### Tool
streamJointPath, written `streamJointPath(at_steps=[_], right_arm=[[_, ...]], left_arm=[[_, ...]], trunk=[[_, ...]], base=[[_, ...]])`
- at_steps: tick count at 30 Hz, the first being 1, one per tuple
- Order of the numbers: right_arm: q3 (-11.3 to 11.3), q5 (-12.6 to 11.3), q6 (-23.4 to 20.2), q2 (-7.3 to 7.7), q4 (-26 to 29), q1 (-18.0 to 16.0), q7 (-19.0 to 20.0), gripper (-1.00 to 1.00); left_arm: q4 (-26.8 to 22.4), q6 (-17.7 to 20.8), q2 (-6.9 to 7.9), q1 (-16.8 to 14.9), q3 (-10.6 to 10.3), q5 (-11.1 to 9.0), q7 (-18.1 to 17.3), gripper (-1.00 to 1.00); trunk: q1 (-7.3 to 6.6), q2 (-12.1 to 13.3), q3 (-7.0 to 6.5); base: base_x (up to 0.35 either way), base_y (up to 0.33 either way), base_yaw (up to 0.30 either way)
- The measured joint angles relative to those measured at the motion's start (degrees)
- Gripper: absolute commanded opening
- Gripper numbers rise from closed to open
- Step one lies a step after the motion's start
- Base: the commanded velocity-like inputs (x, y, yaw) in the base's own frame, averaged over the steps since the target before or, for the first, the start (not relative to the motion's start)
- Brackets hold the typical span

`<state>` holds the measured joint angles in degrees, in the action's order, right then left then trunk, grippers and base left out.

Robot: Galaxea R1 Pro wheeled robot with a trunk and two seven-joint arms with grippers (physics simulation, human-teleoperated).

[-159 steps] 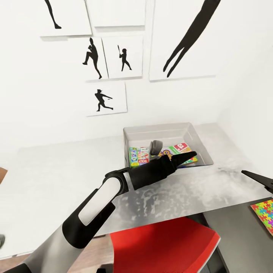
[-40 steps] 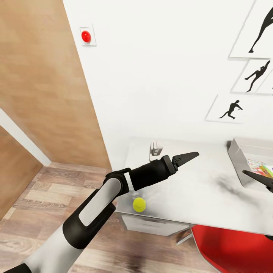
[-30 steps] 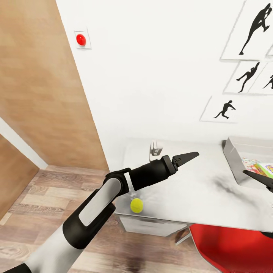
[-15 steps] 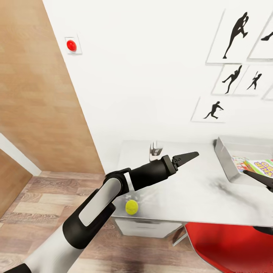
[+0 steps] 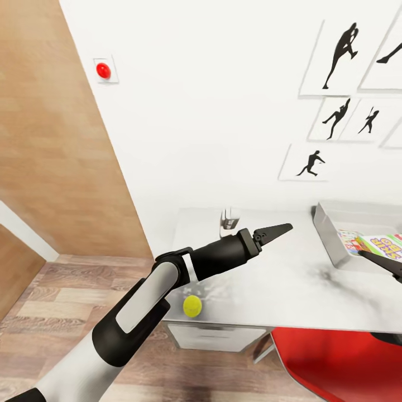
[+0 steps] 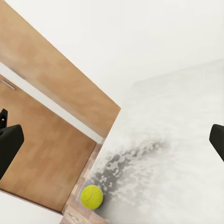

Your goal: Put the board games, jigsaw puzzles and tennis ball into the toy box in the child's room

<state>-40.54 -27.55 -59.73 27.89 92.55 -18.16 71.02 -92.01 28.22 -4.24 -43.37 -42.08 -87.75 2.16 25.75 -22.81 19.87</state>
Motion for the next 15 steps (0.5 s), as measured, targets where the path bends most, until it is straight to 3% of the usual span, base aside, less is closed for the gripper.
streamJointPath(at_steps=[8, 15], right_arm=[[0.2, 0.1, 0.0, 0.00, 0.0, -0.1, -0.2, 1.00], [0.4, 0.2, 0.0, -0.21, 0.0, -0.2, -1.4, 1.00]], left_arm=[[0.0, 0.0, 0.03, 0.0, 0.1, 0.0, -0.1, 1.00], [0.0, 0.0, 0.13, 0.0, 0.2, 0.0, -0.1, 1.00]], trunk=[[0.00, 0.0, -0.03], [0.00, 0.0, -0.04]], base=[[0.000, 0.026, 0.183], [0.000, 0.193, 0.262]])
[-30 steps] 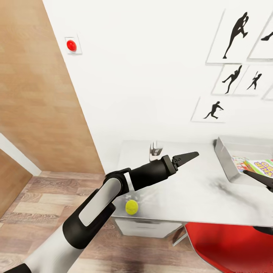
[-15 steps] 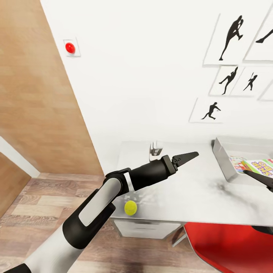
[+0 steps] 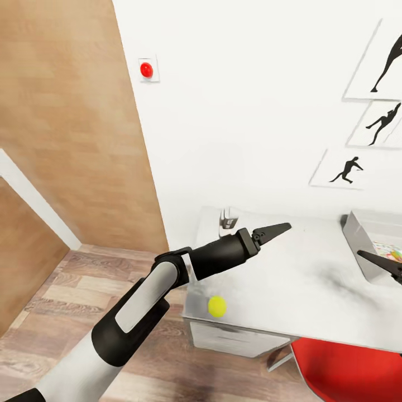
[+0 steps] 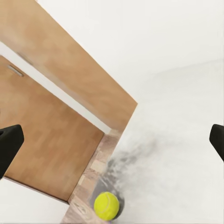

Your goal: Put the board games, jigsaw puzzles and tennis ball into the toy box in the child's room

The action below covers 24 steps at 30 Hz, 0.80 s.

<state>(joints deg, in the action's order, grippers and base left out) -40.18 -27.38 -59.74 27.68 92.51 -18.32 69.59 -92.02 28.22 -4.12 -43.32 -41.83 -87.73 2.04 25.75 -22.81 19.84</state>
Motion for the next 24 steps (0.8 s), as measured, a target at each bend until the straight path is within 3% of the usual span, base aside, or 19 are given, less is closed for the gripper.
streamJointPath(at_steps=[7, 12, 14, 16, 18, 21, 24], right_arm=[[0.3, 0.0, 0.0, -0.34, 0.0, 0.0, -0.5, 1.00], [1.9, 0.2, 0.0, -0.77, 0.0, 0.0, -1.4, 1.00], [4.2, 0.5, 0.0, -1.69, -0.1, 0.1, -3.8, 1.00], [5.2, 0.6, 0.0, -2.17, -0.1, 0.1, -4.6, 1.00], [6.9, 0.7, 0.7, -3.23, -0.1, 0.1, -6.0, 1.00], [9.2, 0.9, 3.8, -4.53, -0.1, 0.1, -7.2, 1.00], [10.9, 1.0, 5.8, -5.22, -0.1, 0.1, -7.9, 1.00]], left_arm=[[0.0, 0.0, 0.31, 0.1, 0.2, 0.0, -0.1, 1.00], [0.0, 0.0, 2.07, 0.9, 0.5, 0.0, -0.3, 1.00], [0.0, 0.1, 4.19, 1.6, 1.3, -0.1, -1.6, 1.00], [-0.1, 0.1, 5.16, 1.8, 1.7, -0.2, -2.4, 1.00], [-0.1, 0.1, 7.52, 2.6, 2.7, -0.2, -4.2, 1.00], [-0.1, 0.0, 11.35, 4.6, 4.8, -0.2, -7.1, 1.00], [0.0, 0.0, 14.24, 7.3, 7.8, -0.2, -9.5, 1.00]], trunk=[[0.00, 0.0, 0.00], [0.01, 0.0, 0.00], [0.01, 0.0, 0.00], [0.01, 0.0, 0.00], [0.01, 0.0, 0.00], [0.00, 0.0, 0.00], [0.00, 0.0, 0.00]], base=[[0.000, 0.259, 0.149], [-0.018, 0.278, 0.044], [-0.034, 0.229, 0.019], [-0.024, 0.165, 0.014], [-0.016, 0.105, 0.009], [-0.009, 0.061, 0.005], [-0.005, 0.031, 0.003]])
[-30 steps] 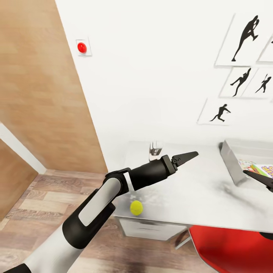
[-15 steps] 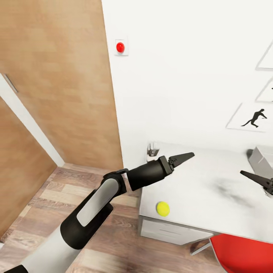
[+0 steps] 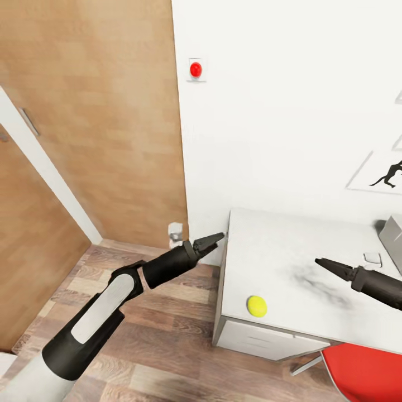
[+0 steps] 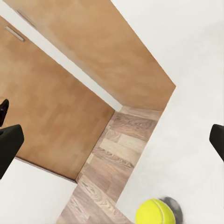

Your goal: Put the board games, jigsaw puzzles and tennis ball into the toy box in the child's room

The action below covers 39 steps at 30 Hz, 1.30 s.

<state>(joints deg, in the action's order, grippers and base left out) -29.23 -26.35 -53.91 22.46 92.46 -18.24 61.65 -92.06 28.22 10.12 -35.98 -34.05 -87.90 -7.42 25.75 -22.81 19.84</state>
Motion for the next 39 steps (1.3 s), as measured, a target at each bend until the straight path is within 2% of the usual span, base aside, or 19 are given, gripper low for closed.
streamJointPath(at_steps=[3, 8, 9, 11, 12, 13, 17, 19, 20, 21, 26, 30, 31, 33, 34, 37, 38, 39], right_arm=[[0.6, 0.1, 0.8, -0.26, 0.0, 0.0, -0.4, 1.00], [1.3, 0.2, 1.7, -0.50, 0.0, 0.0, -3.3, 1.00], [1.3, 0.2, 1.7, -0.50, 0.0, 0.0, -3.3, 1.00], [1.5, 0.3, 1.9, -0.59, 0.0, -0.1, -5.7, 1.00], [1.7, 0.3, 2.1, -0.64, 0.0, -0.1, -8.3, 1.00], [1.7, 0.3, 2.1, -0.64, 0.0, -0.1, -8.4, 1.00], [2.4, 0.3, 2.5, -0.58, 0.0, -0.3, -11.6, 1.00], [2.8, 0.3, 2.5, -0.47, 0.1, -0.4, -12.4, 1.00], [3.3, 0.3, 2.4, -0.40, 0.1, -0.5, -12.9, 1.00], [3.4, 0.3, 2.4, -0.40, 0.1, -0.5, -13.0, 1.00], [6.0, 0.4, 2.4, -0.56, 0.0, -0.8, -15.2, 1.00], [9.1, 1.2, 2.4, -0.62, 0.0, -1.3, -22.9, 1.00], [10.7, 1.5, 2.3, -0.65, 0.0, -1.8, -27.5, 1.00], [12.1, 1.6, 2.2, -0.69, 0.0, -2.3, -31.4, 1.00], [12.2, 1.6, 2.2, -0.69, 0.0, -2.3, -31.4, 1.00], [14.1, 1.7, 2.2, -0.70, 0.0, -2.7, -34.7, 1.00], [14.2, 1.7, 2.2, -0.70, 0.0, -2.7, -34.7, 1.00], [14.8, 1.7, 2.1, -0.71, 0.0, -2.8, -35.4, 1.00]], left_arm=[[0.0, 0.0, 1.36, 2.6, 2.3, 0.0, -1.0, 1.00], [0.0, -0.1, 4.07, 10.7, 8.1, 0.1, -2.0, 1.00], [0.0, -0.1, 4.08, 10.8, 8.1, 0.1, -2.0, 1.00], [0.0, -0.1, 5.02, 14.2, 9.8, 0.4, -2.1, 1.00], [0.0, -0.1, 5.87, 17.3, 11.6, 1.2, -2.4, 1.00], [0.0, -0.1, 5.91, 17.4, 11.7, 1.1, -2.4, 1.00], [0.0, -0.2, 6.92, 22.3, 15.8, 2.7, -4.2, 1.00], [0.0, -0.2, 7.19, 24.3, 17.5, 3.3, -5.8, 1.00], [0.0, -0.2, 7.37, 26.0, 19.2, 3.8, -7.2, 1.00], [0.0, -0.2, 7.37, 26.1, 19.2, 3.8, -7.2, 1.00], [0.3, -0.2, 7.56, 31.3, 23.5, 4.4, -8.2, 1.00], [1.6, -0.4, 7.24, 36.3, 27.3, 4.7, -8.2, 1.00], [2.3, -0.4, 7.18, 38.2, 28.6, 4.9, -8.2, 1.00], [2.9, -0.5, 7.31, 40.0, 29.6, 5.6, -8.2, 1.00], [2.9, -0.5, 7.32, 40.0, 29.6, 5.6, -8.2, 1.00], [3.5, -0.4, 7.47, 41.5, 30.4, 8.5, -8.3, 1.00], [3.5, -0.4, 7.47, 41.5, 30.5, 8.5, -8.3, 1.00], [3.8, -0.4, 7.40, 41.8, 30.6, 9.7, -8.2, 1.00]], trunk=[[0.00, 0.0, 0.00], [0.00, 0.0, 0.00], [0.00, 0.0, 0.00], [0.00, 0.0, 0.00], [-0.01, 0.0, 0.01], [0.00, 0.0, 0.00], [0.00, 0.0, -0.03], [0.00, 0.0, -0.10], [-0.01, 0.0, -0.15], [0.00, 0.0, -0.21], [-0.01, 0.0, -0.58], [-0.01, 0.0, -0.91], [-0.01, 0.0, -1.00], [-0.01, 0.0, -1.18], [-0.01, 0.0, -1.27], [-0.01, 0.0, -1.55], [-0.01, 0.0, -1.64], [-0.01, 0.0, -1.73]], base=[[-0.003, 0.020, 0.002], [-0.001, 0.008, 0.001], [-0.001, 0.005, 0.000], [0.000, 0.003, 0.000], [0.000, 0.003, 0.000], [0.000, 0.002, 0.000], [0.000, 0.001, -0.029], [0.000, 0.001, -0.067], [0.000, 0.000, -0.064], [0.000, 0.000, -0.051], [0.000, 0.000, -0.028], [0.000, 0.000, -0.010], [0.000, 0.000, -0.004], [0.000, 0.000, -0.004], [0.000, 0.000, -0.003], [0.000, 0.000, -0.002], [0.000, 0.000, -0.001], [0.000, 0.000, -0.001]])
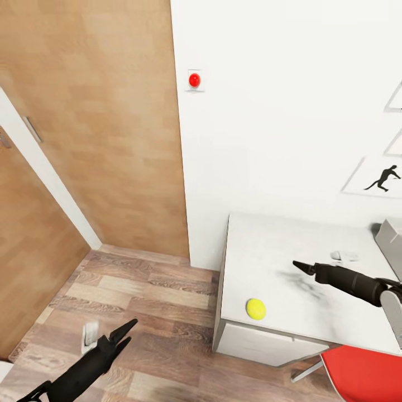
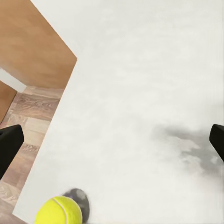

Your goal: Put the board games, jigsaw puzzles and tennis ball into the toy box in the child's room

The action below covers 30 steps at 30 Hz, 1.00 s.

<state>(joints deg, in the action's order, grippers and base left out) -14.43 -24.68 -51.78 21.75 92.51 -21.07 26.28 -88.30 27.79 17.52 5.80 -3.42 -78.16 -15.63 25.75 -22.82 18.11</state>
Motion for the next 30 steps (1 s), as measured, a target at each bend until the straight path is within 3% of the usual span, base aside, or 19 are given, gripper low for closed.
streamJointPath(at_steps=[2, 7, 14, 19, 30], right_arm=[[1.7, 0.0, 0.0, -0.02, 0.0, -0.2, -1.4, 1.00], [4.5, 0.1, 0.0, -0.05, 0.0, -0.3, -2.6, 1.00], [7.8, 0.2, 0.0, -0.13, 0.0, -0.4, -4.1, 1.00], [12.4, 0.2, 0.0, -0.78, 0.0, -0.4, -7.4, 1.00], [15.7, 0.1, -3.0, -1.41, 0.0, -0.4, -9.5, 1.00]], left_arm=[[1.2, 0.0, -0.25, 0.5, 0.3, 3.5, 0.1, 1.00], [4.2, 0.1, -0.46, 0.5, 0.6, 6.3, 0.2, 1.00], [6.4, 0.2, -0.70, -0.2, 0.6, 7.1, 0.2, 1.00], [7.9, 0.2, -1.73, -1.0, 0.7, 7.7, 0.2, 1.00], [9.3, 0.2, -2.34, -1.4, 0.7, 8.0, 0.2, 1.00]], trunk=[[0.00, 0.0, -0.18], [0.00, 0.0, -0.54], [0.00, 0.0, -0.74], [0.00, 0.0, -0.78], [0.00, 0.0, -0.81]], base=[[0.000, 0.000, 0.003], [0.000, 0.000, 0.010], [0.000, 0.000, 0.004], [0.000, 0.000, 0.001], [0.000, 0.000, 0.000]])
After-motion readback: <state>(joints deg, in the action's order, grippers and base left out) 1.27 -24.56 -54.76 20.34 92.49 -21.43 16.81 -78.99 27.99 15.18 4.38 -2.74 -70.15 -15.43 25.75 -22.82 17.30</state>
